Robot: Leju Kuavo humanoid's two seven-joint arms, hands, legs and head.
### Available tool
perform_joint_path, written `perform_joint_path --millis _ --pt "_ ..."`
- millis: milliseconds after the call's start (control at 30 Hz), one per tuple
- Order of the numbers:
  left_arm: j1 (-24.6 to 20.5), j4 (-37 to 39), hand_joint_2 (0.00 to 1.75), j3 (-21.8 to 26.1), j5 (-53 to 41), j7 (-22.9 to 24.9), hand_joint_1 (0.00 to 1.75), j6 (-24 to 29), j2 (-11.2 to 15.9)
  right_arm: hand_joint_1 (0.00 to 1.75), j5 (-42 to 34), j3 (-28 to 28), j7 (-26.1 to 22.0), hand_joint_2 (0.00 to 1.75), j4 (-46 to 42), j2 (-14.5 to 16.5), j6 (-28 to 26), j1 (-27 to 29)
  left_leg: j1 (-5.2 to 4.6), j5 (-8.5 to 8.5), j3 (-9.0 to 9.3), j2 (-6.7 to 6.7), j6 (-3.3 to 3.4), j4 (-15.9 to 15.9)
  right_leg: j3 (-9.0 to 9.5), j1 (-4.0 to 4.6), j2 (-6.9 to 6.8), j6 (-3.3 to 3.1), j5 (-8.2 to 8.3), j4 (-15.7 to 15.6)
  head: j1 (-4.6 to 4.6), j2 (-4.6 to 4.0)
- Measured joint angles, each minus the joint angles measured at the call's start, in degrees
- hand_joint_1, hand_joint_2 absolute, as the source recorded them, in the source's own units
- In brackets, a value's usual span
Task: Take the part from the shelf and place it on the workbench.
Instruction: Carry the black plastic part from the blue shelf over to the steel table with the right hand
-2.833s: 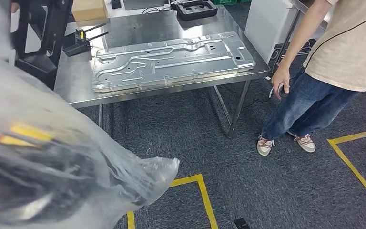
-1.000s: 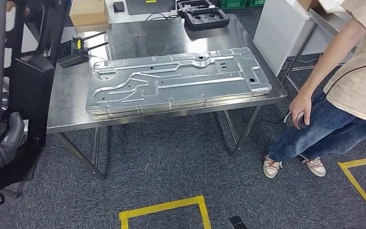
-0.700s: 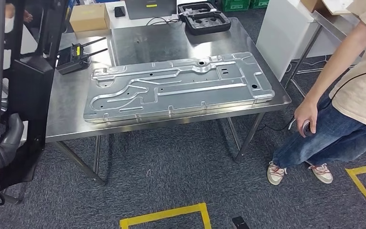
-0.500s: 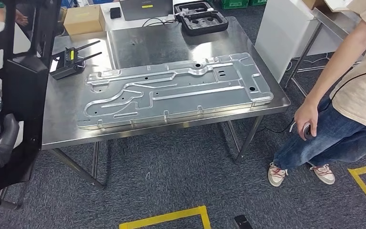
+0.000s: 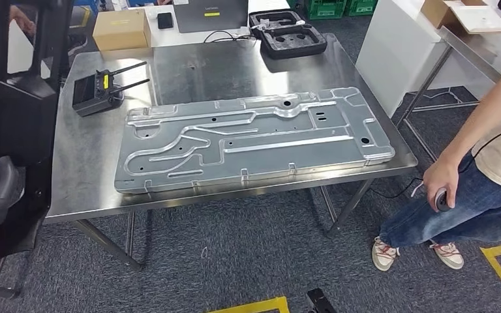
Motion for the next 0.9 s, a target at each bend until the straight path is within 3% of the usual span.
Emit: perform_joint_path --millis 33,67,100,167,233,267,367,433,500,567,600,667,733,833,900 --pt "0.06 0.0 1.75 0.0 0.03 0.0 1.75 -0.01 0.0 0.0 0.01 0.02 0.02 0.0 0.01 0.02 0.0 0.04 -0.08 -0.48 0.49 -0.07 0.11 0.0 -2.09 0.04 0.0 0.03 -1.12 2.32 0.01 0.01" --pt "0.11 0.0 1.75 0.0 0.06 0.0 1.75 -0.03 0.0 0.0 0.02 0.04 0.03 0.0 0.01 0.03 0.0 0.11 -0.17 -1.0 1.1 -0.16 0.16 0.0 -3.24 0.05 0.0 -0.02 -1.27 2.63 -0.01 0.0" --pt "0.11 0.0 1.75 0.01 0.09 0.01 1.75 -0.07 0.0 0.0 0.03 0.06 0.05 0.0 0.02 0.03 0.0 0.18 -0.24 -1.54 1.81 -0.27 0.14 0.0 -3.38 0.08 0.0 -0.15 -0.16 0.87 -0.01 0.0" --pt "0.12 0.0 1.75 0.04 0.13 0.01 1.75 -0.13 0.0 0.0 0.06 0.08 0.08 0.0 0.03 0.01 0.0 0.3 -0.39 -2.73 3.32 -0.42 -0.08 -0.01 -1.63 0.33 0.02 -0.79 5.47 -6.96 -0.01 0.0" --pt "0.13 0.0 1.75 0.07 0.22 0.01 1.75 -0.19 0.01 0.0 0.07 0.08 0.12 0.0 0.04 -0.03 -0.01 0.26 -0.57 -3.86 4.37 -0.48 -0.61 -0.18 0.01 0.71 0.09 -1.36 9.35 -12.8 -0.02 -0.01" --pt "0.15 0.0 1.75 0.09 0.28 0.01 1.75 -0.22 0.01 0.0 0.07 0.08 0.15 0.0 0.04 -0.04 -0.01 0.18 -0.64 -4.09 4.73 -0.5 -0.95 -0.13 0.38 0.79 0.15 -1.65 10.08 -13.97 -0.02 -0.01" --pt "0.03 0.0 1.75 0.18 0.46 -0.02 1.75 -0.33 0.09 0.0 0.1 0.1 0.17 0.0 0.03 0.16 -0.04 -0.07 -0.62 -4.18 5.01 -0.43 -1.67 1.21 1.85 0.49 0.14 -2.5 9.94 -14.68 -0.06 -0.01" --pt "-0.31 0.0 1.75 0.23 0.57 -0.06 1.75 -0.38 0.18 0.0 0.1 0.09 0.11 0.0 0.02 0.28 -0.13 -0.14 -0.4 -5.39 2.48 -0.3 -2.17 6.11 2.84 0.25 0.09 -3.01 9.48 -14.86 -0.16 -0.01" --pt "-0.56 0.0 1.75 0.23 0.72 -0.09 1.75 -0.45 0.22 0.0 0.09 0.08 0.04 0.0 0.02 0.34 -0.21 -0.15 -0.05 -8.21 -2.26 -0.26 -2.93 13.53 3.38 0.24 0.12 -3.21 8.8 -14.87 -0.23 -0.01" --pt "-0.58 0.0 1.75 0.22 0.85 -0.09 1.75 -0.51 0.22 0.0 0.09 0.08 0.01 0.0 0.02 0.43 -0.22 -0.11 0.31 -9.57 -5.68 -0.24 -3.41 16.71 4.13 0.21 0.22 -3.07 8.04 -14.86 -0.24 -0.01" --pt "-0.6 0.0 1.75 0.22 0.87 -0.09 1.75 -0.53 0.22 0.0 0.09 0.09 0.01 0.0 0.02 0.48 -0.21 -0.09 0.43 -8.42 -5.95 -0.23 -3.52 15.24 4.68 0.16 0.27 -2.93 7.62 -14.86 -0.24 -0.01" --pt "-0.66 0.0 1.75 0.21 0.87 -0.09 1.75 -0.54 0.22 0.0 0.08 0.09 0.01 0.0 0.02 0.65 -0.21 -0.01 0.59 -2.94 -4.12 -0.11 -3.53 7.53 5.91 0.02 0.32 -2.52 6.72 -14.9 -0.24 -0.01" --pt "-0.73 0.0 1.75 0.16 0.89 -0.1 1.75 -0.61 0.2 0.0 0.07 0.09 -0.03 0.0 0.03 0.78 -0.22 -0.09 0.29 0.31 -2.48 0.05 -3.18 1.33 6.65 0.04 0.37 -1.87 5.99 -15.12 -0.24 -0.01" --pt "-0.79 0.0 1.75 0.1 0.88 -0.13 1.75 -0.76 0.21 0.0 0.0 0.1 -0.13 0.0 0.03 0.84 -0.22 -0.23 -0.03 0.32 -1.57 -0.03 -1.87 -0.28 7.27 0.19 0.36 -0.71 5.74 -15.11 -0.23 -0.01" --pt "-0.9 0.0 1.75 0.08 0.87 -0.14 1.75 -0.78 0.21 0.0 -0.02 0.1 -0.17 0.0 0.03 0.81 -0.23 -0.19 0.1 0.21 -0.5 -0.1 -0.98 -0.48 7.09 0.13 0.26 -0.17 4.93 -13.34 -0.15 -0.01"
